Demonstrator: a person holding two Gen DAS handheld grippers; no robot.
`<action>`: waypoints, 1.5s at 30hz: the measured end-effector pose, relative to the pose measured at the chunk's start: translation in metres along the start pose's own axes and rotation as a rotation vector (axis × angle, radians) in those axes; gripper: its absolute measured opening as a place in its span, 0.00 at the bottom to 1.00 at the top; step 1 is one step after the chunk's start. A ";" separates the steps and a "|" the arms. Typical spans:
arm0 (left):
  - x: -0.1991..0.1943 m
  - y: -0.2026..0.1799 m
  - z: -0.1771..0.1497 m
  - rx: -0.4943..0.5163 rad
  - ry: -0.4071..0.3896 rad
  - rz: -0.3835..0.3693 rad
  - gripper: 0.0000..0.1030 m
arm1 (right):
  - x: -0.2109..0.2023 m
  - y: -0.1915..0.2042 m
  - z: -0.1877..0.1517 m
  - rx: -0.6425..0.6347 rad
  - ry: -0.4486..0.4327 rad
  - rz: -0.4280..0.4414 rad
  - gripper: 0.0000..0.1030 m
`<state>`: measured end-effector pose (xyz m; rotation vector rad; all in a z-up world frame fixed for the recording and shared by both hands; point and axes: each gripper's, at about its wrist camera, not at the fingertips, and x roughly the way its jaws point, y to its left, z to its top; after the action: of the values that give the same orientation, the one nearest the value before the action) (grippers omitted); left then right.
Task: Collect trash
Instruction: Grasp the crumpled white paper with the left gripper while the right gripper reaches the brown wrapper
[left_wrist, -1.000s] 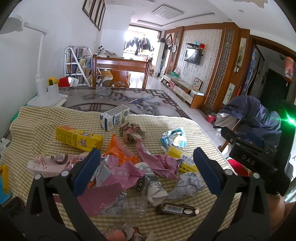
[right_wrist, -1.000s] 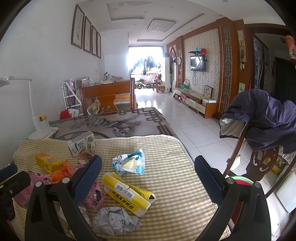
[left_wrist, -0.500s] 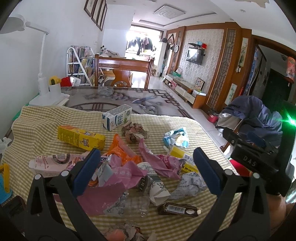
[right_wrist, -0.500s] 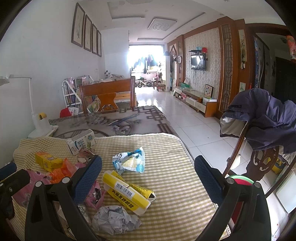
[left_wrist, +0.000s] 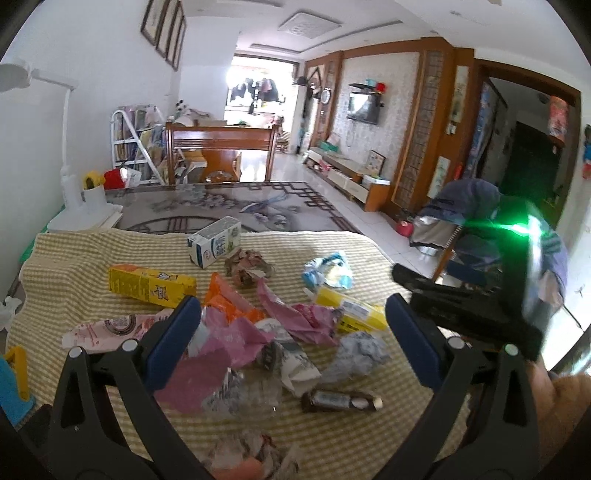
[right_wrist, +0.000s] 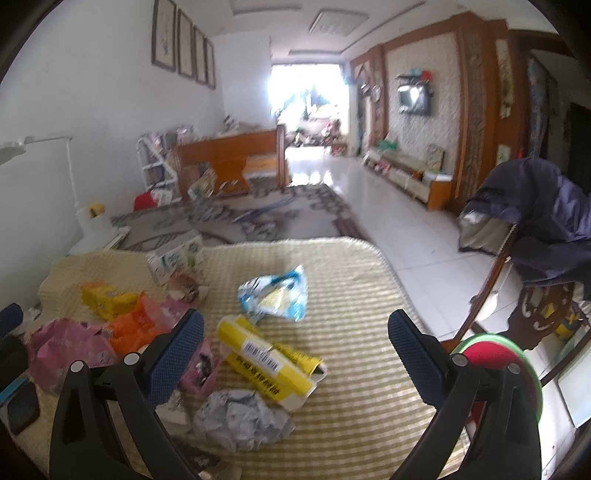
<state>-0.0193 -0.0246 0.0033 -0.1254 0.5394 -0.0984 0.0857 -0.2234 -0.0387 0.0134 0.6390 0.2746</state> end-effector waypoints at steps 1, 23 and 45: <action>-0.002 -0.001 -0.004 -0.002 0.011 -0.001 0.95 | 0.001 0.000 -0.001 0.000 0.024 0.033 0.93; 0.043 0.030 -0.089 -0.075 0.397 0.148 0.34 | 0.031 -0.002 -0.023 0.028 0.359 0.200 0.88; 0.042 0.046 -0.094 -0.175 0.378 0.095 0.41 | 0.031 0.066 -0.070 -0.292 0.514 0.425 0.46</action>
<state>-0.0292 0.0069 -0.1042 -0.2542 0.9303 0.0191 0.0517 -0.1568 -0.1065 -0.2094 1.1011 0.7959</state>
